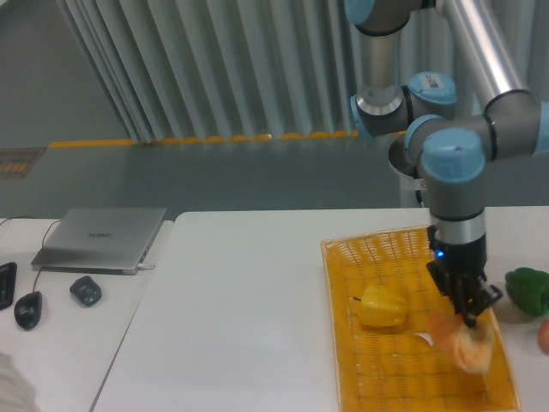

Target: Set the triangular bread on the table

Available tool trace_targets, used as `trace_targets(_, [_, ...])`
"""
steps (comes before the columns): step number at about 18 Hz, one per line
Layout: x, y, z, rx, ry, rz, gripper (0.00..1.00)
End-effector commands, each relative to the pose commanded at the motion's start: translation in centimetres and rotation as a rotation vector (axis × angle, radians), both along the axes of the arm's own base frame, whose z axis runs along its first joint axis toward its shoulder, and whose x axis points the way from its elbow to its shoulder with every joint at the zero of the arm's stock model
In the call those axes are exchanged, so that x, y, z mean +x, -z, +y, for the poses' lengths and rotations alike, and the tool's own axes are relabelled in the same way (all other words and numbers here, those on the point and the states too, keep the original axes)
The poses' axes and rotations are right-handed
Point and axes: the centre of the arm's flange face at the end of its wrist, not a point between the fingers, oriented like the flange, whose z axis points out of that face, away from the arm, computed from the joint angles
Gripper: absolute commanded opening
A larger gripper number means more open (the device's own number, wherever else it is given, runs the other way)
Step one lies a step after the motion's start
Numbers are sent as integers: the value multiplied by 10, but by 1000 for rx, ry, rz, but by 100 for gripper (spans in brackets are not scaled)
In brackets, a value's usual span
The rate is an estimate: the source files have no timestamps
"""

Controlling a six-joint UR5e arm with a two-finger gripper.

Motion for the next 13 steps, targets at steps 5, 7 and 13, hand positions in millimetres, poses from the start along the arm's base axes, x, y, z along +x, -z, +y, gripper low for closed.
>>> trace_targets(5, [-60, 3, -49, -25, 26, 18, 19])
trace_targets(7, [-89, 11, -73, -47, 37, 21, 19])
trace_targets(13, [-166, 52, -144, -112, 77, -5, 19])
